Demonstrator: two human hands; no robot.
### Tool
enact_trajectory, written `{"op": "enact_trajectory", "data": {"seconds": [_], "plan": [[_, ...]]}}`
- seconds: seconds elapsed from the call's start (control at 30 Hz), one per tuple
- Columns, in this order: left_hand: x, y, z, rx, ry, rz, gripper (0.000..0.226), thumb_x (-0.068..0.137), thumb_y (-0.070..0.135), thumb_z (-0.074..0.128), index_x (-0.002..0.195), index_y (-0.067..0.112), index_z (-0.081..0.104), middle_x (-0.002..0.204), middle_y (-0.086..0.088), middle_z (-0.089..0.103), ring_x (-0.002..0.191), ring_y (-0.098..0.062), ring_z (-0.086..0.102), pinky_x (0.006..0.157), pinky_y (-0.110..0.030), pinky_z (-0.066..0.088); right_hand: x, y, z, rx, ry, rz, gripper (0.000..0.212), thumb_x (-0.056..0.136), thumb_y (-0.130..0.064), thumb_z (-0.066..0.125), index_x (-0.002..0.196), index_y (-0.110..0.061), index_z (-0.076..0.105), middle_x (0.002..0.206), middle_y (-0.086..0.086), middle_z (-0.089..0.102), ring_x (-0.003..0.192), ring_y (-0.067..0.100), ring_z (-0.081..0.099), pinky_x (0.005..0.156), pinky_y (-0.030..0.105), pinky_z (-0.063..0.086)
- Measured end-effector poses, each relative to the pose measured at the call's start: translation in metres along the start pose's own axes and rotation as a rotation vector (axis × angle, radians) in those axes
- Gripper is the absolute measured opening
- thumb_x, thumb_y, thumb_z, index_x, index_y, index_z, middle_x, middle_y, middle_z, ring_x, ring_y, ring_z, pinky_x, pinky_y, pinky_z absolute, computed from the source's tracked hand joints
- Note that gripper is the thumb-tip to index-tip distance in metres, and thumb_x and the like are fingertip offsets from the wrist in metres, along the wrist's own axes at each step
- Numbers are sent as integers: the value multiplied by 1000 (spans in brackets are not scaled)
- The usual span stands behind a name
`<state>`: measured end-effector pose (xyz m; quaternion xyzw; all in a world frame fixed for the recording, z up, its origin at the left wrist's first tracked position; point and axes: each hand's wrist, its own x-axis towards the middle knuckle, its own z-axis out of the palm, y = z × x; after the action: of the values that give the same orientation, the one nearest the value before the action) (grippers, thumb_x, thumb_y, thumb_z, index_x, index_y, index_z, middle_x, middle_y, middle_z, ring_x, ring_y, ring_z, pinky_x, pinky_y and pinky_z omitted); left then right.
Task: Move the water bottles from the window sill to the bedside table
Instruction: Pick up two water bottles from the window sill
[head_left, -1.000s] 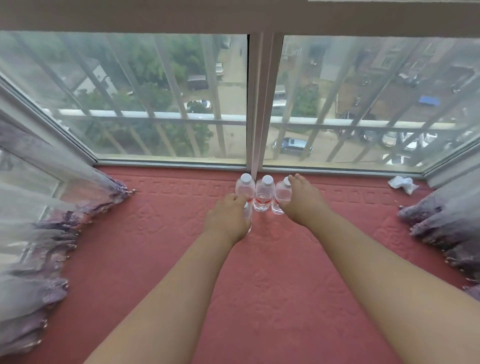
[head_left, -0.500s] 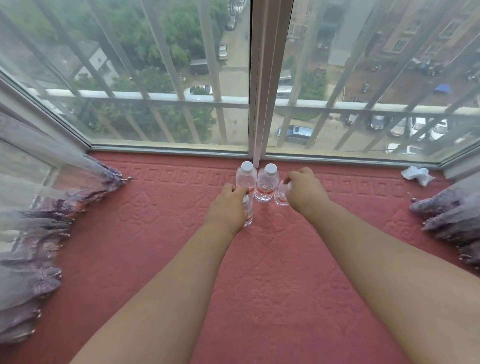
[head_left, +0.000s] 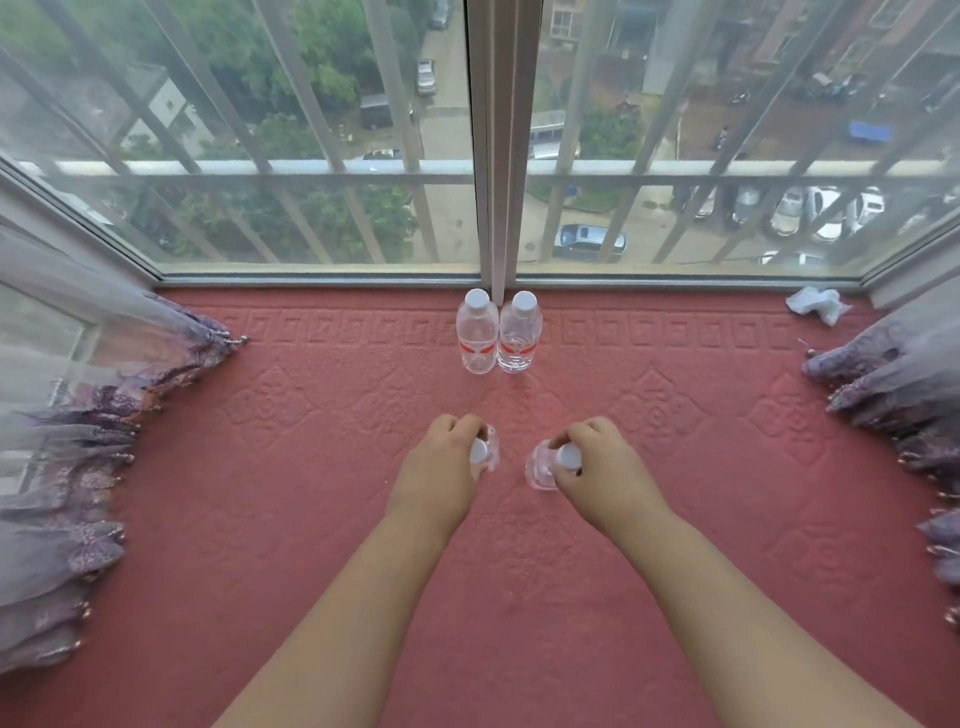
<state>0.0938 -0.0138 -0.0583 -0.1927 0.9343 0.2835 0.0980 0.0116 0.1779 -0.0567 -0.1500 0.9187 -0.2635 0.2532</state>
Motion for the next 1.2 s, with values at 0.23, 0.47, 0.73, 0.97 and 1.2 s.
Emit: {"op": "enact_trajectory", "data": {"seconds": [0.23,0.47,0.73,0.97,1.2], "plan": [[-62,-13,26,-54,-47,-9,24,88,27,64,106,37,53,101,13,46,79,-11,56,70,-35,51,-57,0,34,145,6,17,17,80,-20,65,95,-27,64,95,-14,58,86,2,55,69,14,41],[-67,-34,48,-43,-31,-15,59,76,32,71,131,37,52,129,19,50,116,-11,47,94,-33,46,-71,11,63,56,-28,-1,27,82,-49,65,103,-32,63,103,-20,62,99,14,55,82,36,49],[-47,-42,73,-345,-97,-117,62,74,32,79,132,26,57,130,10,57,120,-6,51,103,-25,39,-71,15,82,69,-166,12,48,78,-20,65,124,-27,58,133,-5,57,124,17,53,102,31,43],[-66,-35,60,-220,-82,-62,50,75,30,73,123,26,60,119,15,60,113,-6,55,92,-22,41,-77,6,65,182,-60,77,37,70,-20,71,103,-33,62,97,-17,62,94,11,60,77,26,46],[-138,3,-13,-205,108,17,61,69,48,79,125,41,58,122,24,60,114,3,54,93,-26,47,-131,-31,-7,306,125,-52,52,68,-30,80,111,-39,53,101,-17,63,93,1,59,74,23,50]]}}
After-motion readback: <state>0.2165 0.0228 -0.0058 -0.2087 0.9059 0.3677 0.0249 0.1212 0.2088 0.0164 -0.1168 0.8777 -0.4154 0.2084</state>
